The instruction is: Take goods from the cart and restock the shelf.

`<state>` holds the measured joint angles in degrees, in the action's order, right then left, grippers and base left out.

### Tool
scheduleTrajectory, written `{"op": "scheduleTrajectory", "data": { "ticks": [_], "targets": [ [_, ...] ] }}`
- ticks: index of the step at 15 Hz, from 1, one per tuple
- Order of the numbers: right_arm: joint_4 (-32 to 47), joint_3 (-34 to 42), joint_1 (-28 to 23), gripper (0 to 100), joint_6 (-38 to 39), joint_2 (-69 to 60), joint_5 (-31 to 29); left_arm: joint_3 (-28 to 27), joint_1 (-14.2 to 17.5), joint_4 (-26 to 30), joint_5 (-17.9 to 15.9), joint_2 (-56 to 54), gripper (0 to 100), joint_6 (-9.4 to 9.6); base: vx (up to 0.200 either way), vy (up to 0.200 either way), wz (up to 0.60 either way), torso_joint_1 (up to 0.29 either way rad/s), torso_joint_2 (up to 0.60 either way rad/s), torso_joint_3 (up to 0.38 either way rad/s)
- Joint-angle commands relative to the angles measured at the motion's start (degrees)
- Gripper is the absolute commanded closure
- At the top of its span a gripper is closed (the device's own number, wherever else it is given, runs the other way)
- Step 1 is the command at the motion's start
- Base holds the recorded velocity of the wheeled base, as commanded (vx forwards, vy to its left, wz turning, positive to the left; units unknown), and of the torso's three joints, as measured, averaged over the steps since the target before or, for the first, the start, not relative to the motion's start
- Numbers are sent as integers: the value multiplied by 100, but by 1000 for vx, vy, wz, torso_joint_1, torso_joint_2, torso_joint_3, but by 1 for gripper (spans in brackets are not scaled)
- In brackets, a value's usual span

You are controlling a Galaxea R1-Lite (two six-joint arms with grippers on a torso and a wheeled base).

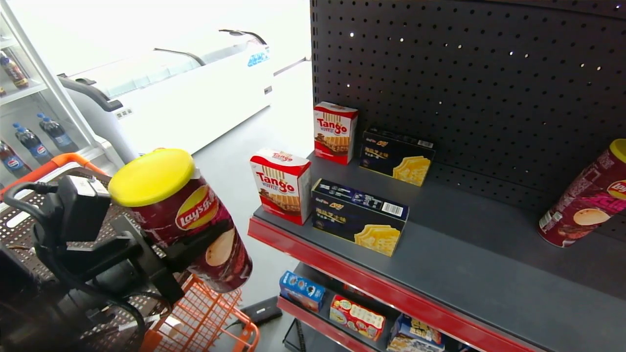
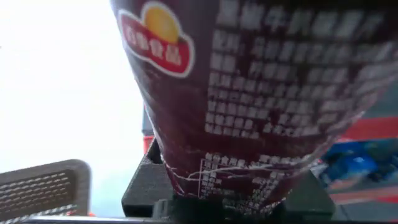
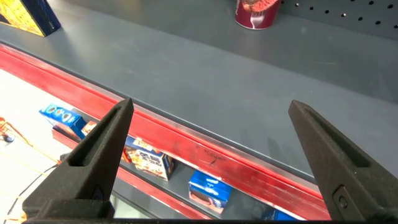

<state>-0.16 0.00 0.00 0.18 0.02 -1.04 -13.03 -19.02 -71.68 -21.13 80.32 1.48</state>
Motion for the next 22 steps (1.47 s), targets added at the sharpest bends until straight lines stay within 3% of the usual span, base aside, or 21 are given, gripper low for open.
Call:
{"op": "scheduleTrajectory", "data": {
  "ticks": [1,4,5,8,11,17,22],
  "targets": [
    [-2,0,0,0,-1,-2,-2,143,-67,102,-216,-157,100,2,0,0,0,0,0,0],
    [-2,0,0,0,-1,-2,-2,196,-436,93,-287,-140,100,11,0,0,0,0,0,0],
    [-2,0,0,0,-1,-2,7,46,-744,128,-296,-69,100,-16,0,0,0,0,0,0],
    [-2,0,0,0,-1,-2,-2,-279,-1218,110,-287,273,100,-130,0,0,0,0,0,0],
    [-2,0,0,0,-1,-2,16,-33,-1728,128,-287,229,100,-139,0,0,0,0,0,0],
    [-2,0,0,0,-1,-2,25,354,-1869,128,-322,-8,100,-130,0,0,0,0,0,0],
    [-2,0,0,0,-1,-2,25,310,-1939,128,-463,1,100,-121,0,0,-600,-2,3,4]
  ]
}}
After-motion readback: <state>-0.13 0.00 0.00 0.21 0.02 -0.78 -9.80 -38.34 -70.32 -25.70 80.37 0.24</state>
